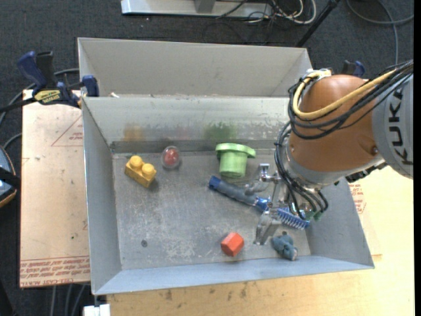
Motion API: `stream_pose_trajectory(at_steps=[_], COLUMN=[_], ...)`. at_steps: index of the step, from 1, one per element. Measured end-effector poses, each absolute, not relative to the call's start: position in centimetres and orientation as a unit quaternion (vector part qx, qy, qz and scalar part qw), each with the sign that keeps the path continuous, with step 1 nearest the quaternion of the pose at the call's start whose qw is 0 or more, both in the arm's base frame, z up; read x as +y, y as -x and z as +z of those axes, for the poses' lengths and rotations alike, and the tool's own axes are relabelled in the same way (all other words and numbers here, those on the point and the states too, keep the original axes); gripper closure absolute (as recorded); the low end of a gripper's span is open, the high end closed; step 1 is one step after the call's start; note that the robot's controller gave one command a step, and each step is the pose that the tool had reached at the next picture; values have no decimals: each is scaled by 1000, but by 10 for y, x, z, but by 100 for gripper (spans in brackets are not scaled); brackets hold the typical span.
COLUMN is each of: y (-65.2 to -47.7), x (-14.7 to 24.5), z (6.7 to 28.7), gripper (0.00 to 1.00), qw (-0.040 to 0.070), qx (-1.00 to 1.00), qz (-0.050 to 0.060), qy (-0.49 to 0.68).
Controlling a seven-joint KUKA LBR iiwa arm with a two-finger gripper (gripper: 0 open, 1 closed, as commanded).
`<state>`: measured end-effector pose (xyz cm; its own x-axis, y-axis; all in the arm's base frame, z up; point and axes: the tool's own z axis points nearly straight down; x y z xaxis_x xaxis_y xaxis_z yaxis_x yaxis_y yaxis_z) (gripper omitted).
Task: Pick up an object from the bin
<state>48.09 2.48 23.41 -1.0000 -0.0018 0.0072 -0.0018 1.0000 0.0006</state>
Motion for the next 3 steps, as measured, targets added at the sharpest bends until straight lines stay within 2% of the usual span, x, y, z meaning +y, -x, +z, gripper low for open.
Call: stream_pose_trajectory(at_steps=[1,2,3], y=[-536,-538,-546], x=[-74,-71,-45], z=[88,92,245], gripper=[0,100,100], qw=[2,0,-4], qx=[-1000,-1000,-994], qz=[0,-1,0], qy=[14,12,-108])
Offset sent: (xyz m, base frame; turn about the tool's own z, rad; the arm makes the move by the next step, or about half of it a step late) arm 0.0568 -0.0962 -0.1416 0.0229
